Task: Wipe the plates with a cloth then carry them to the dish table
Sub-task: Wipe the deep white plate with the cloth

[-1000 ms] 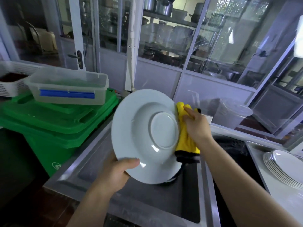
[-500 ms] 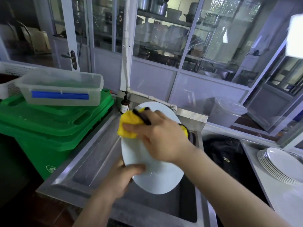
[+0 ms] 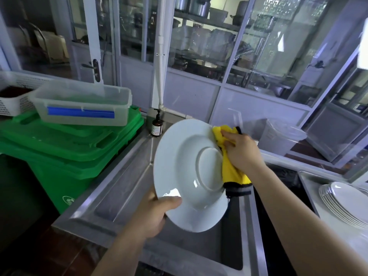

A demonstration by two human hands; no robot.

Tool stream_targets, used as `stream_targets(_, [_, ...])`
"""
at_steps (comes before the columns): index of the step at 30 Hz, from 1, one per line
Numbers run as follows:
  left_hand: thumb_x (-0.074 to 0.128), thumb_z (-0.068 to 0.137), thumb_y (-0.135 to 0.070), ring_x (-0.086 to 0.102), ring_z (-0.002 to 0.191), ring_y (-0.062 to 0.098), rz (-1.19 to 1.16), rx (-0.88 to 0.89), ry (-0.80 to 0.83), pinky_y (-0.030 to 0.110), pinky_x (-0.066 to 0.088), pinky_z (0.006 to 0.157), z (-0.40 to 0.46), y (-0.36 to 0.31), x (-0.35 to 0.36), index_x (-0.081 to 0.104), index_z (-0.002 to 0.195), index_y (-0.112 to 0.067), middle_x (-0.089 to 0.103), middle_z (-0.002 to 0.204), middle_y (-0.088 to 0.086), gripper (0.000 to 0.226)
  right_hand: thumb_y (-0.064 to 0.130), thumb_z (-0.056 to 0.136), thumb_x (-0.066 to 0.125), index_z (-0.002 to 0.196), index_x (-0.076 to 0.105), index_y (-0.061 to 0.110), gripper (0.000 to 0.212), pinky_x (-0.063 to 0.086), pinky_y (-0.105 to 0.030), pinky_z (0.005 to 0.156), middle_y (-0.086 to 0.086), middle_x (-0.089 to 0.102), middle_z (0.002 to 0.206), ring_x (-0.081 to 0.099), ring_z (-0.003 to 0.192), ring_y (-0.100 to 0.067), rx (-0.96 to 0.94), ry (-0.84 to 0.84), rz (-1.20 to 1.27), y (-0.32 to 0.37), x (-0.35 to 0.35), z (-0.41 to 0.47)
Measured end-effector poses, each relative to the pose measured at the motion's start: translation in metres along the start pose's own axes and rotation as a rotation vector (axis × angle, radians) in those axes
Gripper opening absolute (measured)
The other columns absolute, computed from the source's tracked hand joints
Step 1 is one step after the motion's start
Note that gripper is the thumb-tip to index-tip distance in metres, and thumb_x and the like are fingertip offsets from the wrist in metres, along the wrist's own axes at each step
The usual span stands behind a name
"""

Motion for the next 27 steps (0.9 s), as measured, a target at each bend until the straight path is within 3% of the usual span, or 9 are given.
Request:
stream_targets(3, [0.075,0.049,-0.023,0.071,0.092,0.021,0.060,0.010,-0.022,0.036,0.057,0.075,0.000,-0.005,-0.004,0.074,0.099,-0.025,0.075,0.096,0.003,0.050,0.023,0.097,0.049,0.133,0.054,0.037,0.039,0.032,-0.022,0.093,0.000,0.047,0.145,0.042,0.133,-0.023,-0.003,0.003,-0.011,-0.005,0.001,-0.001])
stream_targets(6, [0.073,0.054,-0.019,0.071,0.090,0.016,0.106,0.010,0.023,0.024,0.055,0.067,0.001,-0.005,0.000,0.070,0.101,-0.023,0.075,0.094,0.000,0.048,0.021,0.096,0.050,0.129,0.057,0.040,0.039,0.034,-0.023,0.091,0.000,0.050,0.141,0.046,0.128,-0.024,-0.115,-0.022,-0.019,0.021,-0.009,-0.004])
stream_targets(11, [0.072,0.048,-0.028,0.072,0.088,0.012,0.110,0.021,-0.001,0.019,0.054,0.066,0.001,0.005,0.004,0.074,0.092,-0.042,0.076,0.094,-0.004,0.047,0.010,0.088,0.053,0.122,0.064,0.038,0.045,0.047,-0.041,0.085,-0.009,0.056,0.127,0.053,0.108,-0.040,-0.488,-0.047,-0.125,0.083,-0.015,-0.041])
stream_targets(16, [0.067,0.052,-0.006,0.071,0.091,0.025,0.023,0.062,-0.132,0.036,0.057,0.072,0.010,0.015,0.000,0.077,0.093,-0.026,0.076,0.094,0.007,0.046,0.014,0.089,0.054,0.125,0.061,0.039,0.045,0.049,-0.041,0.078,-0.008,0.056,0.122,0.050,0.097,-0.035,-0.680,0.121,-0.166,0.108,0.011,-0.084])
stream_targets(19, [0.056,0.058,0.002,0.071,0.088,0.021,-0.061,0.090,-0.216,0.030,0.057,0.066,0.013,0.018,-0.006,0.070,0.104,-0.013,0.075,0.094,0.008,0.051,0.016,0.089,0.055,0.124,0.062,0.037,0.042,0.050,-0.045,0.074,-0.009,0.056,0.121,0.048,0.091,-0.033,-0.742,0.197,-0.161,0.106,0.024,-0.097])
stream_targets(23, [0.053,0.065,0.010,0.071,0.093,0.017,-0.135,0.140,-0.222,0.026,0.057,0.067,0.013,0.013,-0.007,0.071,0.105,-0.018,0.075,0.100,0.005,0.052,0.021,0.081,0.070,0.111,0.071,0.033,0.032,0.052,-0.040,0.061,-0.011,0.061,0.109,0.051,0.074,-0.032,-0.767,0.177,-0.093,0.101,0.030,-0.110])
stream_targets(25, [0.052,0.066,0.012,0.071,0.095,0.017,-0.164,0.162,-0.215,0.026,0.057,0.069,0.013,0.010,-0.008,0.073,0.102,-0.019,0.075,0.102,0.004,0.052,0.020,0.076,0.077,0.111,0.070,0.035,0.039,0.052,-0.038,0.060,-0.010,0.061,0.111,0.052,0.073,-0.033,-0.775,0.172,-0.102,0.096,0.032,-0.111])
stream_targets(27, [0.053,0.064,0.009,0.071,0.096,0.018,-0.184,0.178,-0.217,0.026,0.057,0.069,0.012,0.009,-0.008,0.068,0.108,-0.015,0.075,0.102,0.005,0.052,0.014,0.075,0.071,0.115,0.068,0.036,0.045,0.053,-0.038,0.060,-0.010,0.060,0.116,0.054,0.076,-0.034,-0.775,0.174,-0.119,0.091,0.030,-0.111])
Point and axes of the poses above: each hand's wrist, its own z-axis towards the middle knuckle, its own x-axis out of the palm, y = z × x, the point moved 3 cm from there along z, towards the middle knuckle
